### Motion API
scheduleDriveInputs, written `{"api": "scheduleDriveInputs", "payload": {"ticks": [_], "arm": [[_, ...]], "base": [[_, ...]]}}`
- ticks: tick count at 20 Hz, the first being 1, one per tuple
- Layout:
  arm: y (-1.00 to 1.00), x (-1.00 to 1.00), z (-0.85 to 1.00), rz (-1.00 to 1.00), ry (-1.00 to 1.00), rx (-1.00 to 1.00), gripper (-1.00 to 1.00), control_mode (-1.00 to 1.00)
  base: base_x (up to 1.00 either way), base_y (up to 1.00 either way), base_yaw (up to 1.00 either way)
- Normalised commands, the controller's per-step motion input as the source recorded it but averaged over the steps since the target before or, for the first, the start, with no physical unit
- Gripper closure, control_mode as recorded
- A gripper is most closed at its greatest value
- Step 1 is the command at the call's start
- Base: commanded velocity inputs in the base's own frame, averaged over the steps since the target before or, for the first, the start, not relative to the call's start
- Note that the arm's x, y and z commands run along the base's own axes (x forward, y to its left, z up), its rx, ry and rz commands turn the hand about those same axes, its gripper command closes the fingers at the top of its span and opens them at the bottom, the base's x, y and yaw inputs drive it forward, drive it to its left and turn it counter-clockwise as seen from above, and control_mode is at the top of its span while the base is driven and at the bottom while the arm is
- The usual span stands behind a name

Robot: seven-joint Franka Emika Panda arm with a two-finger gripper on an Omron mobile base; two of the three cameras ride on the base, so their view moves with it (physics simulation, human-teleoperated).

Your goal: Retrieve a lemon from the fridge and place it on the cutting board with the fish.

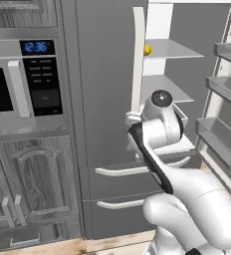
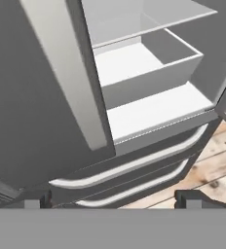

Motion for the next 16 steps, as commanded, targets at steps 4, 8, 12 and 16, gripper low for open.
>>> {"api": "scheduleDriveInputs", "payload": {"ticks": [4, 8, 12, 16], "arm": [[-0.08, 0.00, 0.10, 0.14, -0.04, 0.03, -1.00, -1.00], [0.00, 0.14, 0.14, 0.18, -0.04, -0.22, -1.00, -1.00], [0.09, 0.36, 0.31, 0.20, -0.07, -0.29, -1.00, -1.00], [-0.01, 0.18, 0.04, 0.03, 0.04, -0.04, -1.00, -1.00]], "base": [[0.00, 0.00, 0.00], [0.00, 0.00, 0.00], [0.00, 0.00, 0.00], [0.00, 0.00, 0.00]]}}
